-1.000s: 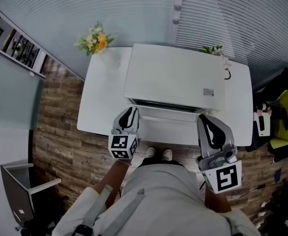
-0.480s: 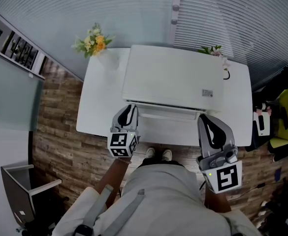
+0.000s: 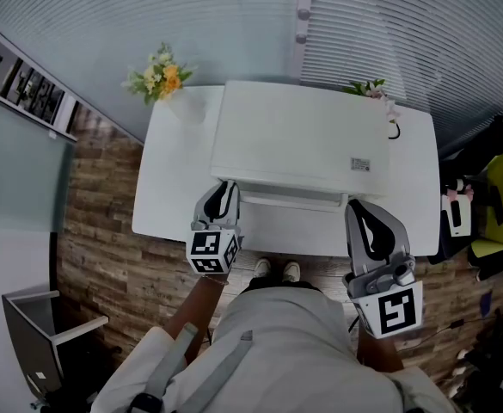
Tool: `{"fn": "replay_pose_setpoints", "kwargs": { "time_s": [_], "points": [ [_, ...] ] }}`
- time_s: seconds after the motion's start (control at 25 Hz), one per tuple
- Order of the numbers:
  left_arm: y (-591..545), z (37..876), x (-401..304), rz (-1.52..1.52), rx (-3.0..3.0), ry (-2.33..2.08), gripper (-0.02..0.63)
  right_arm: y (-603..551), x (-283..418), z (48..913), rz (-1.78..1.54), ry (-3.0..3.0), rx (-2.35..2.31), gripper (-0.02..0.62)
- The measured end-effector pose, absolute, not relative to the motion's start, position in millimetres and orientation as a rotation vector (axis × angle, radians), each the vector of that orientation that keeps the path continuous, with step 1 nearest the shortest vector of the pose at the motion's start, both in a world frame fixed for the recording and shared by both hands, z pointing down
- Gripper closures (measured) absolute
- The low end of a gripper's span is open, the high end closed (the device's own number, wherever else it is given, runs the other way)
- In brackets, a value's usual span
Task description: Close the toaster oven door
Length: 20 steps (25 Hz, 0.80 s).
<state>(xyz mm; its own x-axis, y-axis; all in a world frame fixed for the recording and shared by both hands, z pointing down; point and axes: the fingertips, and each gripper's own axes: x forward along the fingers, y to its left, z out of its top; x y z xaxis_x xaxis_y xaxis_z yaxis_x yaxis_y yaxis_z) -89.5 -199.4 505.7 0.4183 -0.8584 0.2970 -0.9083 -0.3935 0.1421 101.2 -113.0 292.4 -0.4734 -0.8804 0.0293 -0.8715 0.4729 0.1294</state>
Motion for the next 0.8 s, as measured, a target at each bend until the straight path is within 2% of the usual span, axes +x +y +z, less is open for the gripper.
{"fn": "replay_pose_setpoints", "kwargs": {
  "time_s": [0.8],
  "points": [
    [-191.8, 484.5, -85.1, 0.311, 2.489, -1.53, 0.529, -106.0, 105.0, 292.2, -0.157, -2.592, 1.573, 0.591]
  ]
}}
